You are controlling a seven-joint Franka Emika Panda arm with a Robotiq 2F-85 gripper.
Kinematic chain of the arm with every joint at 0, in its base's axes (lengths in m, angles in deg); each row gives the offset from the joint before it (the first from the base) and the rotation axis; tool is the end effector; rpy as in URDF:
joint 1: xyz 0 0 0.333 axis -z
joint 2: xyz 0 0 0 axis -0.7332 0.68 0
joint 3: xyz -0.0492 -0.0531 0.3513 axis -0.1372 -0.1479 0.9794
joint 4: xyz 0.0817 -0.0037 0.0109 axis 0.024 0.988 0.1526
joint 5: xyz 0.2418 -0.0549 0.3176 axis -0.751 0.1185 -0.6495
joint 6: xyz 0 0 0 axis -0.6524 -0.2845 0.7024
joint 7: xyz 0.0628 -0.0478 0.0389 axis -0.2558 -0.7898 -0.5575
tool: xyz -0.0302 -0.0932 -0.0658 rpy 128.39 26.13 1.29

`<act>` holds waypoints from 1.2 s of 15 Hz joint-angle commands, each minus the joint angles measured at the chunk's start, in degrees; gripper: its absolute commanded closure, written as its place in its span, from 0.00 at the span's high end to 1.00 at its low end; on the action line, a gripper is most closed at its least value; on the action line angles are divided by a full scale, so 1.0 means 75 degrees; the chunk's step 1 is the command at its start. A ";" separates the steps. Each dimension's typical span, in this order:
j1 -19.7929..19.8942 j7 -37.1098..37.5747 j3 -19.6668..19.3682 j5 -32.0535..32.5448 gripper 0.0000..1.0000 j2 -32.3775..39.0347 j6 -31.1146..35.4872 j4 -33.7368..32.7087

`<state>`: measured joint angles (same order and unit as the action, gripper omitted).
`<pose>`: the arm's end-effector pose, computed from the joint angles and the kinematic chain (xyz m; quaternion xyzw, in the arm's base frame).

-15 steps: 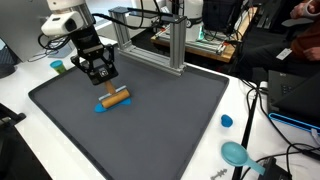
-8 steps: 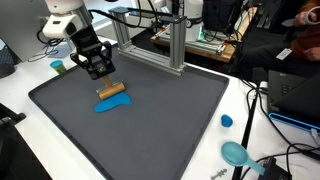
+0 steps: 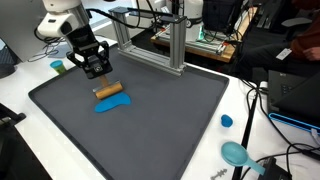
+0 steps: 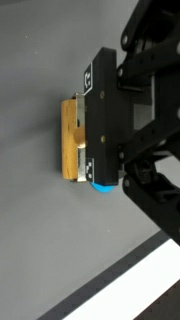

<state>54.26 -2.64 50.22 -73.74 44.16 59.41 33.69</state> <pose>0.7202 -0.0831 0.3277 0.8496 0.5263 -0.0259 0.0233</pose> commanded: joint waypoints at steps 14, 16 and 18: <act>-0.0339 0.0170 0.0369 -0.0992 0.46 -0.2611 -0.0530 0.1604; -0.0352 0.0176 0.0355 -0.0988 0.46 -0.2584 -0.0519 0.1606; -0.0338 0.0502 0.0393 -0.1366 0.21 -0.2690 -0.0592 0.1612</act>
<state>52.37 -1.21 53.46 -80.95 25.64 55.83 45.82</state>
